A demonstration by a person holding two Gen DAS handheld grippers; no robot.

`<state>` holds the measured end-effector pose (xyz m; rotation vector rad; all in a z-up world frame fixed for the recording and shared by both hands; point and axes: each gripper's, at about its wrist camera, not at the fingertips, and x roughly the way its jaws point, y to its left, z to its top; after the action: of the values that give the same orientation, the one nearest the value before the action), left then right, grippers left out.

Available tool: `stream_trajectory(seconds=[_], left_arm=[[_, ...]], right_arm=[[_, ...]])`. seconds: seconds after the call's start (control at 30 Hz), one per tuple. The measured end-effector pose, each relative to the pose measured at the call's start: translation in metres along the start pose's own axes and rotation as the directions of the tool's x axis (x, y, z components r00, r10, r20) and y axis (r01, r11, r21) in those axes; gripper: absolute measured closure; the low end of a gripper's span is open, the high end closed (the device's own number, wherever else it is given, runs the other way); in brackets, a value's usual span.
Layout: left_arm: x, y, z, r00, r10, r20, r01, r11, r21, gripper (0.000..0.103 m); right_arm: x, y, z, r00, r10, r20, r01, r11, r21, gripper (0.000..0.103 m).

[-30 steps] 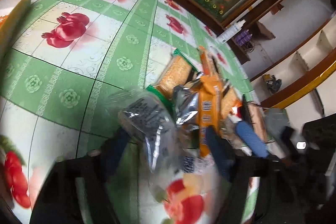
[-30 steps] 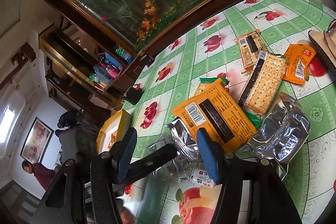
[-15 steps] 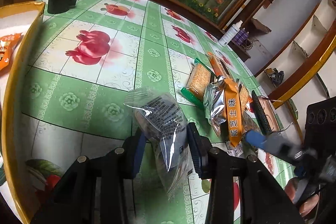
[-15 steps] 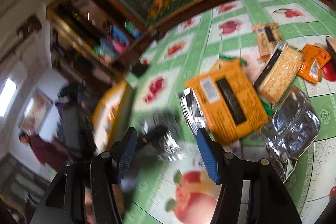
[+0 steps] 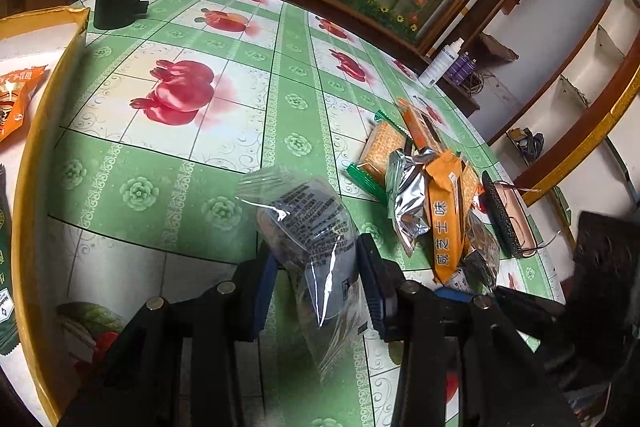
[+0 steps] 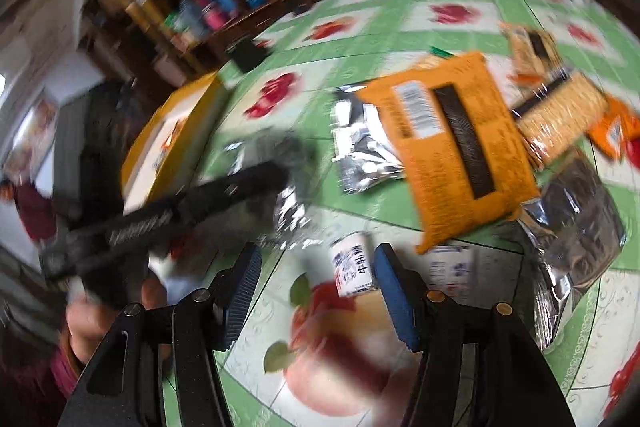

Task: Organize snacks
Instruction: 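Grasp a white milk-candy packet with the right tool while the left tool holds the clear bag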

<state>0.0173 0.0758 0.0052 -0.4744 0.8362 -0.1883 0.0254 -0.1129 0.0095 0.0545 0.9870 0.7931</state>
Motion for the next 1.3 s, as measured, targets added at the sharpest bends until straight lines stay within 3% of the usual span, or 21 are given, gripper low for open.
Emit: stream_trajectory(seconds=[0.13, 0.27, 0.9, 1.3], left_arm=[[0.0, 0.0, 0.0, 1.0, 0.005, 0.002, -0.005, 1.0, 0.003, 0.064], [-0.001, -0.002, 0.001, 1.0, 0.007, 0.008, -0.007, 1.0, 0.012, 0.065], [-0.018, -0.017, 0.001, 0.996, -0.052, 0.075, 0.047, 0.997, 0.065, 0.067], [-0.062, -0.012, -0.005, 0.98, -0.124, 0.153, 0.119, 0.992, 0.043, 0.067]], right_arm=[[0.007, 0.011, -0.006, 0.995, -0.103, -0.009, 0.102, 0.991, -0.085, 0.06], [0.008, 0.011, -0.008, 0.989, -0.149, 0.003, 0.148, 0.984, -0.102, 0.081], [-0.023, -0.004, 0.005, 0.981, -0.101, 0.166, 0.095, 0.994, 0.045, 0.082], [-0.025, 0.007, 0.007, 0.971, -0.101, 0.216, 0.098, 0.995, 0.023, 0.082]])
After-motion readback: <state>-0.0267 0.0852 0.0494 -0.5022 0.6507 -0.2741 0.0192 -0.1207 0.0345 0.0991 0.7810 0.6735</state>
